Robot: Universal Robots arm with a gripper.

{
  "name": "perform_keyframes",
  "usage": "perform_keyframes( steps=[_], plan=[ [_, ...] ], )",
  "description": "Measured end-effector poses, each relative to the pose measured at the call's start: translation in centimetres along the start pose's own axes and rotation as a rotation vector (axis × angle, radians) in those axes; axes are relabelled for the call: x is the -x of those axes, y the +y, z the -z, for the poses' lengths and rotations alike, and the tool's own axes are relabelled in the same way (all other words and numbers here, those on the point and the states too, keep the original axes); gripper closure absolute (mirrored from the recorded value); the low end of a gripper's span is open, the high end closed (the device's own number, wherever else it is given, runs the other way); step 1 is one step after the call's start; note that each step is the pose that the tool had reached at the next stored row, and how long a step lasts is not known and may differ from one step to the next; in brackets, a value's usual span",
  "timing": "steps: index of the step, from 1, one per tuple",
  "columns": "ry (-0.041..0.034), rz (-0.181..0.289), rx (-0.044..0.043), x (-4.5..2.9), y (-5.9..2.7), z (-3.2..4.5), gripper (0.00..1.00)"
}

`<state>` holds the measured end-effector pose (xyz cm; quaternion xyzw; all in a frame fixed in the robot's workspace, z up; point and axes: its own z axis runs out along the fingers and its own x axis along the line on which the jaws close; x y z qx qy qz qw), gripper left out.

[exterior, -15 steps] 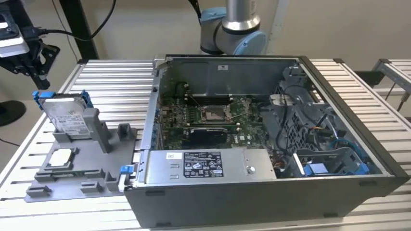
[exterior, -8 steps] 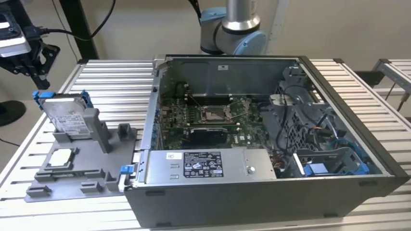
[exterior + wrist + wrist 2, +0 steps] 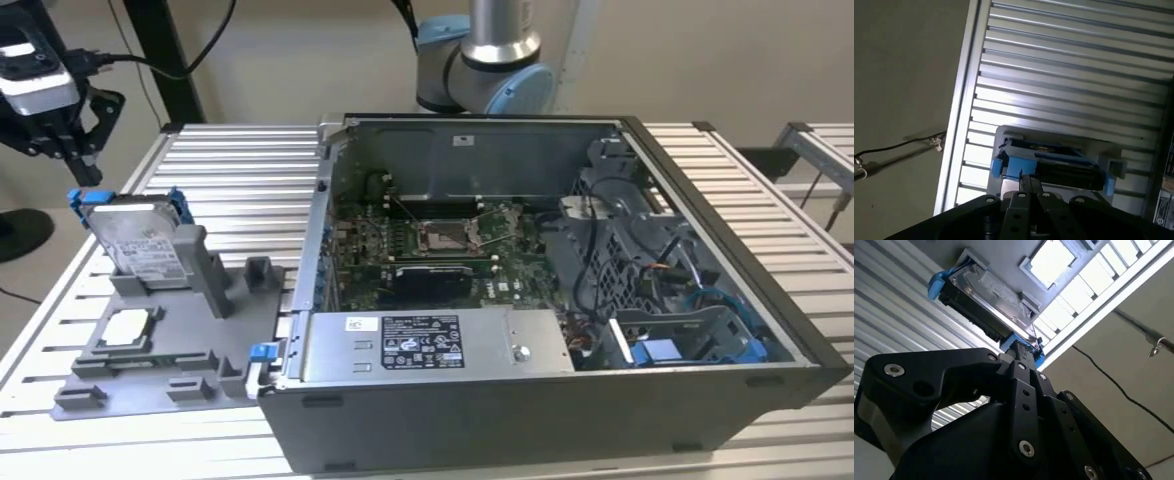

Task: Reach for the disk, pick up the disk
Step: 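Pick up the disk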

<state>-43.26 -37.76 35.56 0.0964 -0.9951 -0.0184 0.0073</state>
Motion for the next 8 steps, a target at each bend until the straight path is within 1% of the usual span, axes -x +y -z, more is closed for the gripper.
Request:
perform_keyframes(
  steps=[8],
  plan=[
    [0.0051, 0.144, -0.0017, 0.00, 0.00, 0.00, 1.00]
  ],
)
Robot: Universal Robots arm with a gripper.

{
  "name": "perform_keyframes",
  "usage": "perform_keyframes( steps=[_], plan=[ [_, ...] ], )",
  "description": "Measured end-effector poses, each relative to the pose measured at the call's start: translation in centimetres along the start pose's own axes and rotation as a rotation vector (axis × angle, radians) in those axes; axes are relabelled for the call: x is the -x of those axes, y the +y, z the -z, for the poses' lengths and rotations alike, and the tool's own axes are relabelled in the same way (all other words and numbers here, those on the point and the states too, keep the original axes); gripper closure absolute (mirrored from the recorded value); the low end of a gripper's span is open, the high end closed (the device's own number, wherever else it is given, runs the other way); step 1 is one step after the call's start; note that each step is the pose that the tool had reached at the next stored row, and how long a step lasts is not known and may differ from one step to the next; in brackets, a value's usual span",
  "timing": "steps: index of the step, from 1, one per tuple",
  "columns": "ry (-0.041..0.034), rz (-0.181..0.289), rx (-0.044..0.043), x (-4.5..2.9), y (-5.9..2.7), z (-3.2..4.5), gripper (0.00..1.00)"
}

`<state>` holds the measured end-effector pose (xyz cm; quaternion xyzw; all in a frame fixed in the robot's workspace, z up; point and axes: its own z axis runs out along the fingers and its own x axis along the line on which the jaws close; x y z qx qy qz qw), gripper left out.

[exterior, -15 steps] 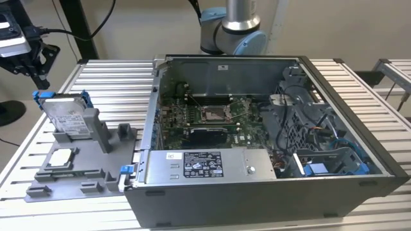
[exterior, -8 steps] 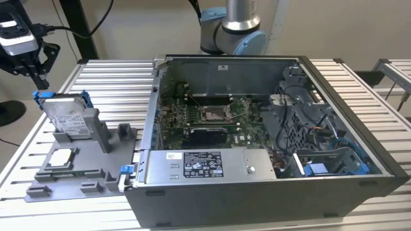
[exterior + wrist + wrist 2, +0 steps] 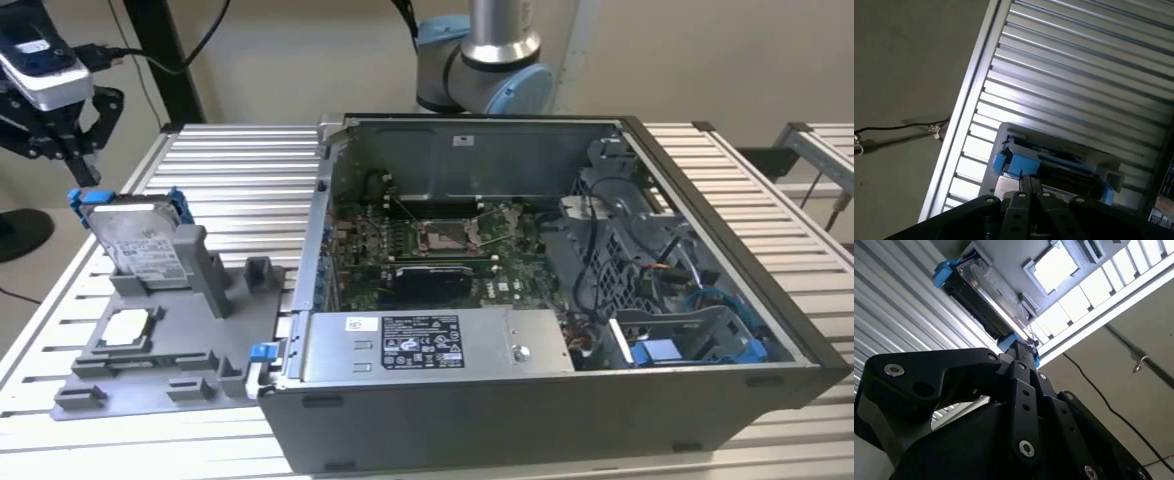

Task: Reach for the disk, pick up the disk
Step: 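Pick up the disk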

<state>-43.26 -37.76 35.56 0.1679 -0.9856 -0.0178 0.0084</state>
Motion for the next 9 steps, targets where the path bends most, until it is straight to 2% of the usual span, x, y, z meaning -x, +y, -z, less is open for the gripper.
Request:
perform_keyframes(
  steps=[9],
  plan=[
    [0.0064, 0.164, -0.0022, 0.00, 0.00, 0.00, 1.00]
  ],
)
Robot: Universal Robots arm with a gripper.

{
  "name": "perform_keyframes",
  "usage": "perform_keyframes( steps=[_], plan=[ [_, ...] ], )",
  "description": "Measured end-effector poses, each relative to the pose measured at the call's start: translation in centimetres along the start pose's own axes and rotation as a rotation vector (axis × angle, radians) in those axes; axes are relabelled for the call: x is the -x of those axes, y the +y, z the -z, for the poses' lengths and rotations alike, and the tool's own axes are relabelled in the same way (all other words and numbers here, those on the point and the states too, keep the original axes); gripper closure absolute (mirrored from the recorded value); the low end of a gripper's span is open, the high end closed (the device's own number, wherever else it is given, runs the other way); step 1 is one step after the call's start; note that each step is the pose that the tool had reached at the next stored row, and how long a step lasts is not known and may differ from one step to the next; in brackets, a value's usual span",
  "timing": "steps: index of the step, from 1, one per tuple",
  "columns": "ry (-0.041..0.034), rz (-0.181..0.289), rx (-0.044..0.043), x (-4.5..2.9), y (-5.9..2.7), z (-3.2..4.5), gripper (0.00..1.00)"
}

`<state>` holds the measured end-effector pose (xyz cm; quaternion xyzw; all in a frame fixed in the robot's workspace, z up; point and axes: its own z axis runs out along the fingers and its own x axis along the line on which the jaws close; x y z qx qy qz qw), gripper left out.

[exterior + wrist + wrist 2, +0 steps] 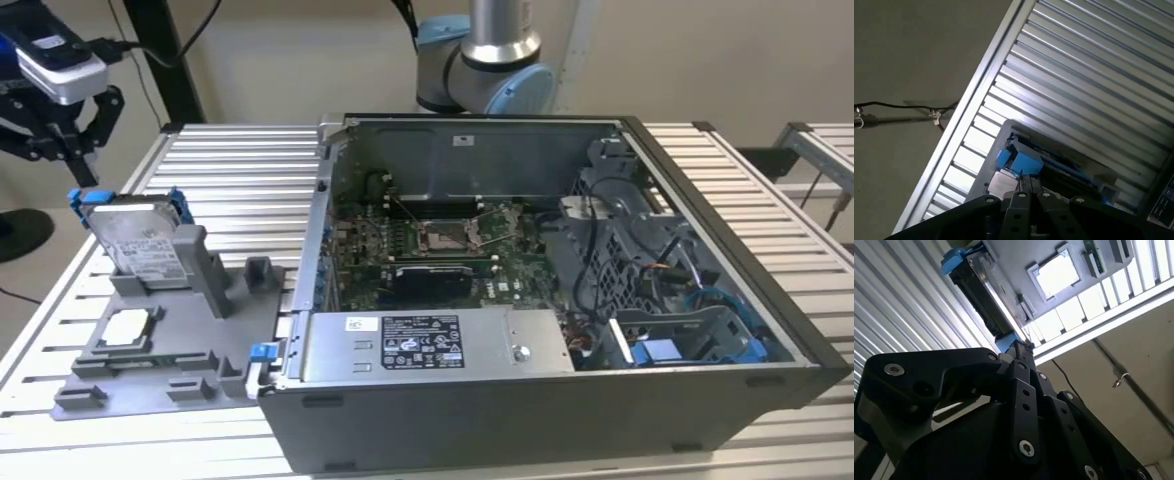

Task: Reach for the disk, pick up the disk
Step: 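Pick up the disk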

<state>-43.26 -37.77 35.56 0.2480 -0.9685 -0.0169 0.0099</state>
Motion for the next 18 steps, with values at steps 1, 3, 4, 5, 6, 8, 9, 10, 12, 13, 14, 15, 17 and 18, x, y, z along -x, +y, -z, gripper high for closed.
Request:
perform_keyframes(
  steps=[1, 3, 4, 5, 6, 8, 9, 10, 12, 13, 14, 15, 17, 18],
  plan=[
    [0.0008, 0.020, -0.0003, 0.00, 0.00, 0.00, 1.00],
    [0.0022, 0.055, -0.0009, 0.00, 0.00, 0.00, 1.00],
    [0.0030, 0.073, -0.0011, 0.00, 0.00, 0.00, 1.00],
    [0.0036, 0.091, -0.0015, 0.00, 0.00, 0.00, 1.00],
    [0.0045, 0.110, -0.0019, 0.00, 0.00, 0.00, 1.00],
    [0.0062, 0.147, -0.0028, 0.00, 0.00, 0.00, 1.00],
    [0.0070, 0.165, -0.0033, 0.00, 0.00, 0.00, 1.00],
    [0.0080, 0.182, -0.0038, 0.00, 0.00, 0.00, 1.00],
    [0.0098, 0.218, -0.0049, 0.00, 0.00, 0.00, 1.00],
    [0.0106, 0.236, -0.0055, 0.00, 0.00, 0.00, 1.00],
    [0.0116, 0.255, -0.0060, 0.00, 0.00, 0.00, 1.00],
    [0.0124, 0.273, -0.0065, 0.00, 0.00, 0.00, 1.00],
    [0.0141, 0.308, -0.0075, 0.00, 0.00, 0.00, 1.00],
    [0.0150, 0.328, -0.0080, 0.00, 0.00, 0.00, 1.00]
  ],
)
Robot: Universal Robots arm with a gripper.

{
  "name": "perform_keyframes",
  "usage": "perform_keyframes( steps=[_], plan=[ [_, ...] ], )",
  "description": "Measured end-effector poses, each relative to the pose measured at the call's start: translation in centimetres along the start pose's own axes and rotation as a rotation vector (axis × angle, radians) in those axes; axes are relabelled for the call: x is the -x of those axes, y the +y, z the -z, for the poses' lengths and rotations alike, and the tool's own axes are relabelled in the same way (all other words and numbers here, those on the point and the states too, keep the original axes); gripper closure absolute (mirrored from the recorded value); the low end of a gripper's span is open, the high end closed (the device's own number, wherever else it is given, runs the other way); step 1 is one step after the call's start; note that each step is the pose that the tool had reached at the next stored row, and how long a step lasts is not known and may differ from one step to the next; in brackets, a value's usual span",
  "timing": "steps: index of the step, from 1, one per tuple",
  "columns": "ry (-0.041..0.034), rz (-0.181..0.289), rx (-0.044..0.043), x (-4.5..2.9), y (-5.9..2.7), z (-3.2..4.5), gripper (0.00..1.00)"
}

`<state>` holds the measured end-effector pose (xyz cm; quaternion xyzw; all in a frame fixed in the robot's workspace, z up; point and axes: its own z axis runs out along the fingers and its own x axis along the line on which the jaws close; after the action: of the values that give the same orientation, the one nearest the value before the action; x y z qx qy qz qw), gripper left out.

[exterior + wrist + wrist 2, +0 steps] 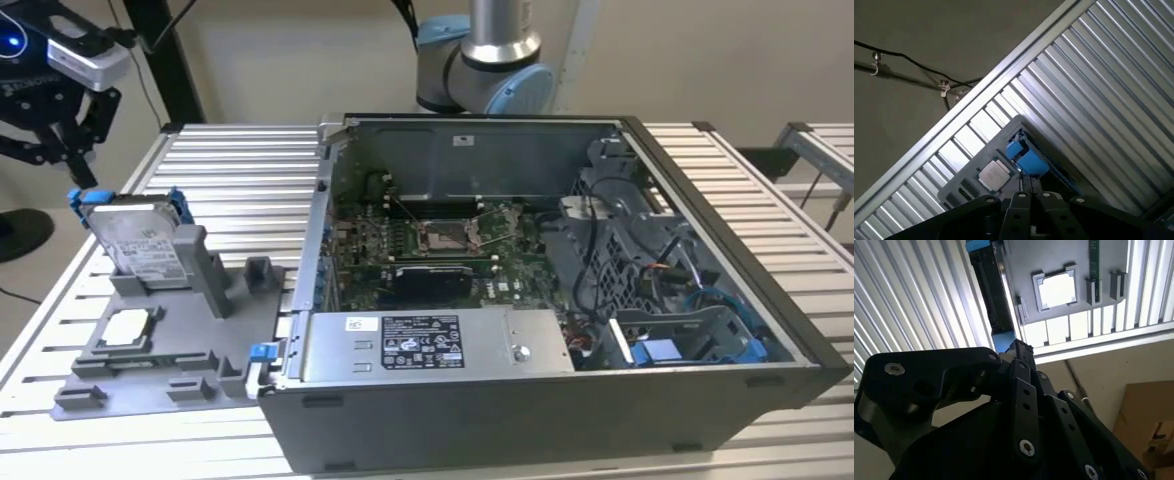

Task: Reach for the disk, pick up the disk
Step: 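Pick up the disk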

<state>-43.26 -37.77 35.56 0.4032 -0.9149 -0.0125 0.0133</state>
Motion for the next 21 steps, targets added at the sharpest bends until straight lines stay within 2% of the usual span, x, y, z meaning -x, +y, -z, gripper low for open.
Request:
perform_keyframes(
  steps=[14, 21],
  plan=[
    [0.0081, 0.253, -0.0053, 0.00, 0.00, -0.01, 1.00],
    [0.0067, 0.382, -0.0150, 0.01, 0.00, -0.07, 1.00]
  ],
)
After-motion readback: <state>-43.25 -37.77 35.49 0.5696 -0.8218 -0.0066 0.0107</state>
